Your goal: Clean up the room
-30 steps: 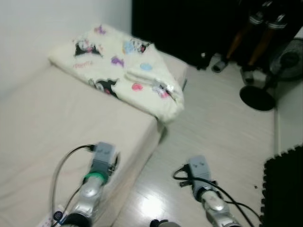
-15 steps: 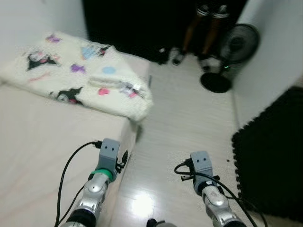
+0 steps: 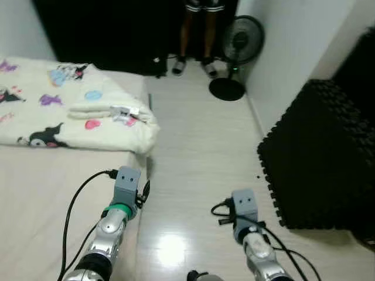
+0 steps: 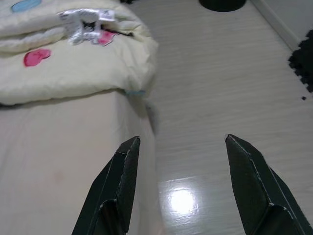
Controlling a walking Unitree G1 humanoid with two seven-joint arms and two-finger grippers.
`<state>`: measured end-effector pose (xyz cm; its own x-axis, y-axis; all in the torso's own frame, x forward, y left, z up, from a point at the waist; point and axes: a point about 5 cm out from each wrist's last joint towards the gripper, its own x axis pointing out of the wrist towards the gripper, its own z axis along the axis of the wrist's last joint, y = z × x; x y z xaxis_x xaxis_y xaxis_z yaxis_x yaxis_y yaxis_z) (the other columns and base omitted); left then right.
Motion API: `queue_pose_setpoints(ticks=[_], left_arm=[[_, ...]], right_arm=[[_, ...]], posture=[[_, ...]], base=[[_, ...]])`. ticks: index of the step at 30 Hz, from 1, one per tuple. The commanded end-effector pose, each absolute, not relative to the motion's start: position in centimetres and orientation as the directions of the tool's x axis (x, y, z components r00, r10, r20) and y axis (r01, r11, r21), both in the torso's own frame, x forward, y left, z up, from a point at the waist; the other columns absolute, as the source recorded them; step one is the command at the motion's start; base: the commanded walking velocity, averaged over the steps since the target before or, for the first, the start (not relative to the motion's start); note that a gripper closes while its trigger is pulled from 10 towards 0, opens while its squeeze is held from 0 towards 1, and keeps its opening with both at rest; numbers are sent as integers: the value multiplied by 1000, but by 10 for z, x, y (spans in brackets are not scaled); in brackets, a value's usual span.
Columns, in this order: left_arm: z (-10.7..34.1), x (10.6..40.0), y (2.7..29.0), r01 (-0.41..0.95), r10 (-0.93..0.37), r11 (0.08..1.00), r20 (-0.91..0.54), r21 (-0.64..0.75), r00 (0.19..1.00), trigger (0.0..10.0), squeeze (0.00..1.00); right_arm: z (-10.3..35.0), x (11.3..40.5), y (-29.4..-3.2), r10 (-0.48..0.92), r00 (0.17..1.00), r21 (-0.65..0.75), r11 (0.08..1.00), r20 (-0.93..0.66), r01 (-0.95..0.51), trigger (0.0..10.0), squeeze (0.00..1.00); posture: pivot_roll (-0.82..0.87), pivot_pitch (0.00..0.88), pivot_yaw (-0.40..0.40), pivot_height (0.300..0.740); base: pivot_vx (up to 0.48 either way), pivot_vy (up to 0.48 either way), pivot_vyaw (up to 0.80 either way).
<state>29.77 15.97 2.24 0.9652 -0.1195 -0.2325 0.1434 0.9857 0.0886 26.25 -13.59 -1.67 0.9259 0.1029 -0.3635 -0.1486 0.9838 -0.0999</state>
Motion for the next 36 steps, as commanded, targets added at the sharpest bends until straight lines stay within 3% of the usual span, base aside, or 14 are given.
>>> queue_pose_setpoints(ticks=[1, 36], left_arm=[[18, 293, 158, 146, -127, 987, -242, 60, 962, 10000, 0], [15, 289, 147, 184, -175, 983, -238, 16, 956, 10000, 0]], right_arm=[[-19, 261, -141, 93, 922, -96, 986, -377, -139, 10000, 0], [-19, 261, -145, 105, 918, -106, 982, -383, -157, 10000, 0]], posture=[[11, 72, 35, 740], [-7, 57, 11, 740]], base=[[0, 0, 0], [32, 0, 0]])
